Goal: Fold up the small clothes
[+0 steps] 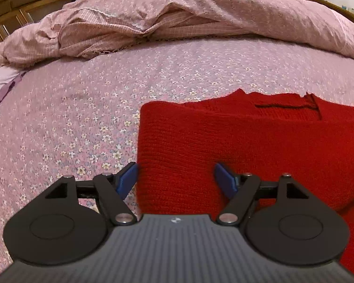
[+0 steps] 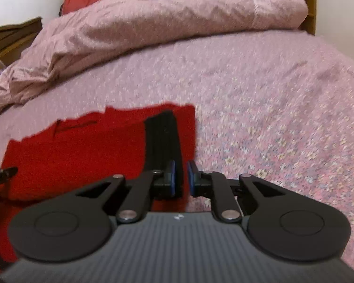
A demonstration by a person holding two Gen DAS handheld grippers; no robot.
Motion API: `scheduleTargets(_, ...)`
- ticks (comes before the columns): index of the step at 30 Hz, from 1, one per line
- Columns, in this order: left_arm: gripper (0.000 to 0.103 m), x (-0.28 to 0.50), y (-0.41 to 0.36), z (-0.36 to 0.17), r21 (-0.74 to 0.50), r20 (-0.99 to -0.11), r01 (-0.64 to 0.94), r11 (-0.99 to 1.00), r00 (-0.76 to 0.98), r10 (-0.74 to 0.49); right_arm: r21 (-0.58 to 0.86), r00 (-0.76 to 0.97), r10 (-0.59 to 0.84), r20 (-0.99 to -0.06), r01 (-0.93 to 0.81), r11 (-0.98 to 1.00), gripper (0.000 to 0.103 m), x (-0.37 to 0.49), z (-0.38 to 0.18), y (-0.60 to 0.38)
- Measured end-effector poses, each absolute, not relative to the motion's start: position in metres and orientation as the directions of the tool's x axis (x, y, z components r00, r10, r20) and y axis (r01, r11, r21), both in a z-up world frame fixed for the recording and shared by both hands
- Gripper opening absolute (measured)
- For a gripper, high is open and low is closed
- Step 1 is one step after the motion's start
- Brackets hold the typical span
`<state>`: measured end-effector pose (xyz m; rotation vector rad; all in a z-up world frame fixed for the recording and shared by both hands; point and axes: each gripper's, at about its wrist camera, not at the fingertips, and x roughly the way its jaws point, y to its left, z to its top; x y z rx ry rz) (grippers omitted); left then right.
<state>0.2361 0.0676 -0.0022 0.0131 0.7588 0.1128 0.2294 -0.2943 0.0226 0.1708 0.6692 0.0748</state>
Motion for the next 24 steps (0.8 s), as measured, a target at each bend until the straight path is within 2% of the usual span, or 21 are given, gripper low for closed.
scheduleTargets(5,0.078,0.233,0.065,-0.001,0.074,-0.679,-0.084,0.994,0.726,0.112,0.182,0.830,0.180,-0.528,-0.097,0.979,0.016,0.212,0.044,-0.280)
scheduleTargets(8,0.078,0.237,0.064,-0.003,0.081,-0.679,-0.082,0.993,0.725,0.115,0.199,0.790,0.229,-0.569,-0.137,0.970,0.016,0.218,0.031,-0.272)
scheduleTargets(11,0.083,0.240,0.067,-0.006,0.086,-0.679,-0.076,0.993,0.725,0.114,0.230,0.746,0.227,-0.626,-0.102,0.968,0.012,0.229,0.006,-0.273)
scheduleTargets(13,0.084,0.242,0.071,-0.005,0.071,-0.685,-0.076,0.995,0.721,0.104,0.249,0.771,0.227,-0.595,-0.091,0.964,0.012,0.229,0.000,-0.275)
scheduleTargets(19,0.084,0.222,0.069,0.012,0.096,-0.665,-0.082,0.992,0.736,0.125,0.252,0.761,0.215,-0.612,-0.069,0.965,0.014,0.221,0.015,-0.274)
scheduleTargets(21,0.084,0.208,0.068,0.020,0.106,-0.650,-0.069,0.992,0.750,0.121,0.252,0.761,0.223,-0.610,-0.080,0.964,0.018,0.216,0.020,-0.274)
scheduleTargets(23,0.084,0.193,0.070,0.029,0.096,-0.643,-0.066,0.993,0.758,0.113,0.254,0.761,0.237,-0.603,-0.099,0.962,0.042,0.205,0.027,-0.275)
scheduleTargets(24,0.084,0.187,0.071,0.032,0.089,-0.642,-0.069,0.994,0.759,0.111,0.256,0.762,0.241,-0.601,-0.102,0.961,0.047,0.202,0.028,-0.276)
